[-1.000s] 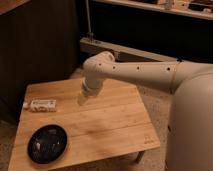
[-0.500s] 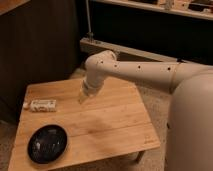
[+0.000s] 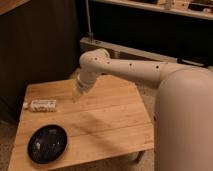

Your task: Place the bottle in the ceramic bowl

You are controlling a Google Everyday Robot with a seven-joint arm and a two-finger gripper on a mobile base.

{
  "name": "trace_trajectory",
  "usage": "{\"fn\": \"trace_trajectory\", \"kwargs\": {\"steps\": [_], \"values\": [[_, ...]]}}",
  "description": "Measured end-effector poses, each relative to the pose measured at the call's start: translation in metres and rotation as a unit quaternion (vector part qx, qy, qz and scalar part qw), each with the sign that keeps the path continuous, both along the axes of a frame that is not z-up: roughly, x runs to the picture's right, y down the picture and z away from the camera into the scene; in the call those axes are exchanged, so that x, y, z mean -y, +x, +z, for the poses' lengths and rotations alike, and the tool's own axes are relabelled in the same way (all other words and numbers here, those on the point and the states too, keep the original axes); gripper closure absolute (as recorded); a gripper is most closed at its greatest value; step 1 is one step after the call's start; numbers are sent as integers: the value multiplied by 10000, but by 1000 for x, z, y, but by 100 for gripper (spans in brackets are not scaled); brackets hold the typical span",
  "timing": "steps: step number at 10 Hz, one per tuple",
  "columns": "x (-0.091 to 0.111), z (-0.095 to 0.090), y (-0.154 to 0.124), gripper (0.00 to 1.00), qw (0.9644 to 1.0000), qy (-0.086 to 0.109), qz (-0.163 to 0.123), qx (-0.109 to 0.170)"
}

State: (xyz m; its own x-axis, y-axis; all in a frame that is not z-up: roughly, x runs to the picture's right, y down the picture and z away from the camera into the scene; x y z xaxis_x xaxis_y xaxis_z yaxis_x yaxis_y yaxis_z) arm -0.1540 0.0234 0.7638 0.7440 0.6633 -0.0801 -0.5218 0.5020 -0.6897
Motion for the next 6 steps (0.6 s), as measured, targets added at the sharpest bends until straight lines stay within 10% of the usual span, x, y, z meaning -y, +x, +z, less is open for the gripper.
{"fn": "trace_trajectory", "kwargs": {"steps": [6], "values": [[-5,-8,-89,35,9837,796,-1065,1212]]}}
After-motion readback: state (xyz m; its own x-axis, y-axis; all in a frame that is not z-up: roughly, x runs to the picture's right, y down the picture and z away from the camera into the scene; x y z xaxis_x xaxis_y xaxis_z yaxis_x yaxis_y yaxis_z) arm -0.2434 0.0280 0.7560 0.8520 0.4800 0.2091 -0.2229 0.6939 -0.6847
